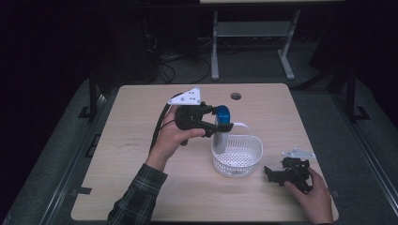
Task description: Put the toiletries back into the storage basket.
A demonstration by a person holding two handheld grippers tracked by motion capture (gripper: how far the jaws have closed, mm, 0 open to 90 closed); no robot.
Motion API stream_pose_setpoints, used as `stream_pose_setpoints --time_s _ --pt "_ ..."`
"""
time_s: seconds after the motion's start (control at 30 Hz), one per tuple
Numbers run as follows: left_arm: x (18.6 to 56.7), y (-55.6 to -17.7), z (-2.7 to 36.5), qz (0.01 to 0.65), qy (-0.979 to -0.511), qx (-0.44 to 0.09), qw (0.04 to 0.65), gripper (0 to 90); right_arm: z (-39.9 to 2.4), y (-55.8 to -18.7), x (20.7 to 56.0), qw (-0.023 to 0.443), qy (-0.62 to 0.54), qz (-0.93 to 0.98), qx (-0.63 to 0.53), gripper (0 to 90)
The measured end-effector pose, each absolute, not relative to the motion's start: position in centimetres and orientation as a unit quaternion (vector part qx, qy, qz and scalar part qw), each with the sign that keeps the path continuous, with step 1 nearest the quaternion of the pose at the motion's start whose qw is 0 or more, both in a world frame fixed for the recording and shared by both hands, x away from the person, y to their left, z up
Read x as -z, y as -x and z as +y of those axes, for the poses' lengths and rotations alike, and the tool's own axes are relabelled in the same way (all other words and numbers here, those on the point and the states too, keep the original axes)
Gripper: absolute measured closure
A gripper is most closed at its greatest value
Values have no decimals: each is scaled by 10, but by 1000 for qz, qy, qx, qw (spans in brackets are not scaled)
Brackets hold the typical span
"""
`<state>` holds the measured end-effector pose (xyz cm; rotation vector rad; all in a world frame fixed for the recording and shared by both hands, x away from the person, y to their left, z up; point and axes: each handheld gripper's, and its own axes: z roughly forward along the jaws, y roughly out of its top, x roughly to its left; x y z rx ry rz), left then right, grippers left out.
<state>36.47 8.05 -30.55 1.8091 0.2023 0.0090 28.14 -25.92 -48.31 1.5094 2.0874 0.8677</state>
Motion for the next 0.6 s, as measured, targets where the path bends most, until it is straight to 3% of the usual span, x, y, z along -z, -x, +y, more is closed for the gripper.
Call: stream_pose_setpoints --time_s 0.6 --pt "341 -367 72 96 -797 6 597 376 -259 -281 483 210 -543 751 -312 0"
